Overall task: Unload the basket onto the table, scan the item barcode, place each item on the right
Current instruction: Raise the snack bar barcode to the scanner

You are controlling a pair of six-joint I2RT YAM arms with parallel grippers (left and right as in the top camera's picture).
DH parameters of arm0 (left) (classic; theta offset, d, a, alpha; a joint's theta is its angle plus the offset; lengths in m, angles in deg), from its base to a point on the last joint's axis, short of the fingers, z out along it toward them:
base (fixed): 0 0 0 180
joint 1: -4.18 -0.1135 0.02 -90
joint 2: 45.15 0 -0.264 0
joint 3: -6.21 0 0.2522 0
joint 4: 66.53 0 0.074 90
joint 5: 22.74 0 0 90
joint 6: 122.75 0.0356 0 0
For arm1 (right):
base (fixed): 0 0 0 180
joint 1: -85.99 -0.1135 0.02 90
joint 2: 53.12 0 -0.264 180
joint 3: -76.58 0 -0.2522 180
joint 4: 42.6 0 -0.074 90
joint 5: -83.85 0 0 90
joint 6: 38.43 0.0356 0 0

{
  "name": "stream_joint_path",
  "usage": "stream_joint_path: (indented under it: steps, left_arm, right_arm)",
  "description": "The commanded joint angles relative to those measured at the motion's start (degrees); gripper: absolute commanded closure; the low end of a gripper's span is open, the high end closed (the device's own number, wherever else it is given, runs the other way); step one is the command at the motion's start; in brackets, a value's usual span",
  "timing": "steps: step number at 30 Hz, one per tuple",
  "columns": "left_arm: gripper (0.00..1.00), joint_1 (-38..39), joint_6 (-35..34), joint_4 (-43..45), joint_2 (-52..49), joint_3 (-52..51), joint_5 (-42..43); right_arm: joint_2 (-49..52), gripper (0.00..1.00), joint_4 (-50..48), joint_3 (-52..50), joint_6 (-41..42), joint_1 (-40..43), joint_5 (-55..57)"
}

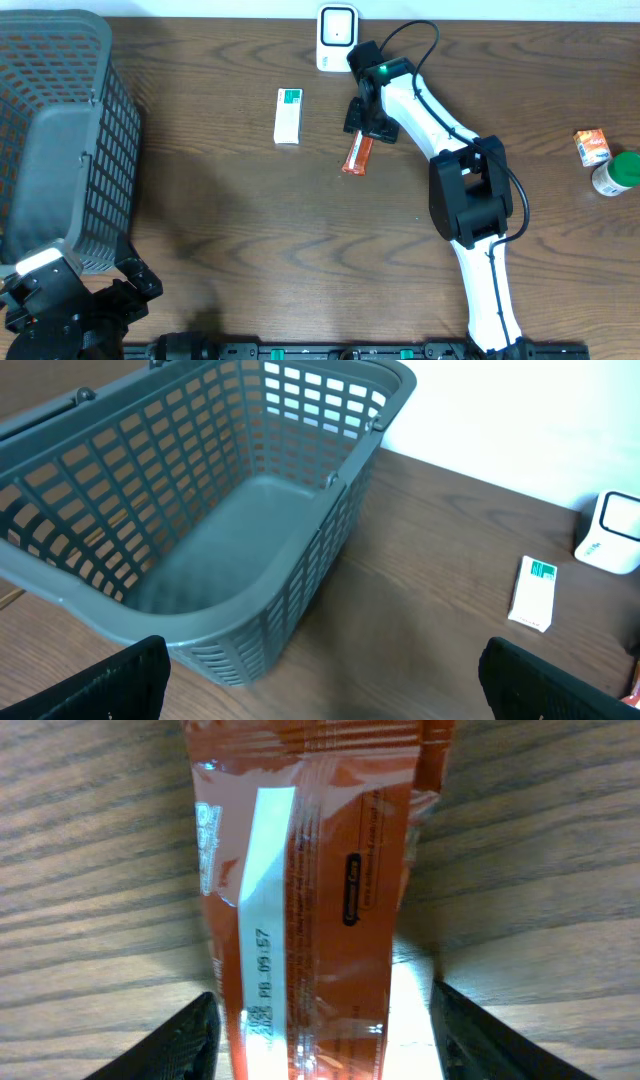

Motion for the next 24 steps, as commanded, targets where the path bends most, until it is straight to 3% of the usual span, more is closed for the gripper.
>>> stream_joint_path:
  steps: [1,13,24]
  left_arm:
    - [0.00,-0.2,-0.5,0.0,-0.1,-0.2,0.3]
    - [0.00,-0.2,-0.5,0.0,-0.1,-0.2,0.3]
    - [0.00,-0.2,-0.5,0.0,-0.1,-0.2,0.3]
  right_arm:
    - [3.8,0.40,-0.7,-2.9,0.7,-1.2,-5.5]
    - [3.8,0.63,-1.0,-2.9,0.1,-1.9,-5.7]
    - [3.8,0.71,-1.3,-2.8,-0.2,-1.6,-5.6]
